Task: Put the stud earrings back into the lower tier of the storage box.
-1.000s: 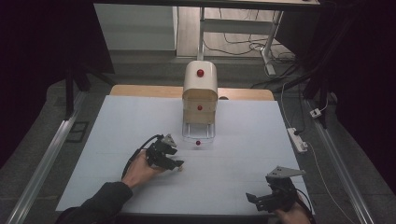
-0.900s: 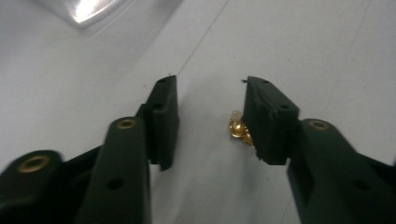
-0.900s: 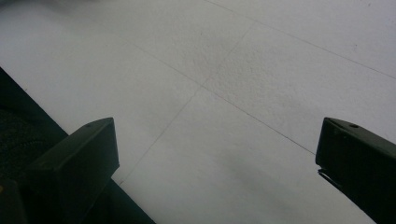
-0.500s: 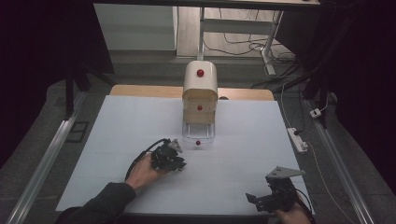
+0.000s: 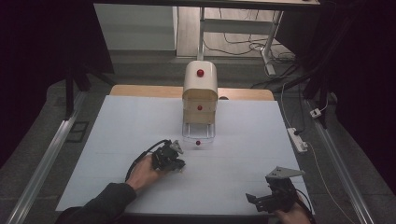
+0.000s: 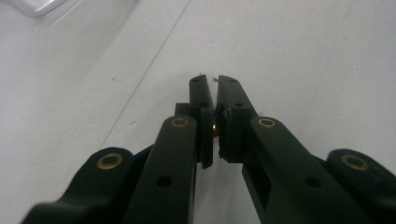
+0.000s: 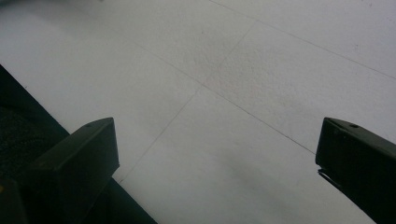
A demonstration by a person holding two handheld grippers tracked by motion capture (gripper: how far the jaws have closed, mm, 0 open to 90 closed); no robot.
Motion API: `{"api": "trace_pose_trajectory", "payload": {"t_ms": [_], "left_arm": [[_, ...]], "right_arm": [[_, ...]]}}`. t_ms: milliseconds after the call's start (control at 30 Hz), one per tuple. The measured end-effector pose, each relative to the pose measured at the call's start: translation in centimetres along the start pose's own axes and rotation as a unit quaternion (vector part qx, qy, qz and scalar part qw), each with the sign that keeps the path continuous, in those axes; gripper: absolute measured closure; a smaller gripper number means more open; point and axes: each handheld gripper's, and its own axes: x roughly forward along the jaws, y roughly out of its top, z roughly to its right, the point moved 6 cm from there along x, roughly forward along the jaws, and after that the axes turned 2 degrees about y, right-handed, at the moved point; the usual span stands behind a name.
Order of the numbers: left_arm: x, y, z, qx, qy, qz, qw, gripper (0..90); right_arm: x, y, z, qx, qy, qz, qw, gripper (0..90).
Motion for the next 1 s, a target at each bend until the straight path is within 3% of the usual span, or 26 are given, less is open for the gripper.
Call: {"api": "trace_pose_trajectory", "payload": {"t_ms": [100, 400, 600, 833, 1000], "left_arm": [[-0.5, 0.1, -0.5, -0.011, -0.003, 0.011, 0.9999, 84.8], [-1.7, 0.9, -1.0, -0.015, 0.003, 0.031, 0.9994, 84.8], [-3.3, 2.4, -2.3, -0.023, 0.024, 0.06, 0.9977, 84.9], [-4.7, 4.4, -3.3, -0.04, 0.03, 0.093, 0.9944, 84.8], [-4.7, 5.4, -3.9, -0.04, 0.038, 0.096, 0.9938, 84.8]], "right_arm": [[0.0, 0.0, 0.0, 0.0, 0.0, -0.001, 1.0, 0.0], [0.1, 0.0, 0.0, 0.0, 0.0, -0.002, 1.0, 0.0], [0.0, 0.0, 0.1, 0.0, 0.001, -0.001, 1.0, 0.0], [0.0, 0.0, 0.1, 0.002, 0.001, -0.001, 1.0, 0.0], [0.0, 0.0, 0.1, 0.0, 0.0, -0.002, 1.0, 0.0]]}}
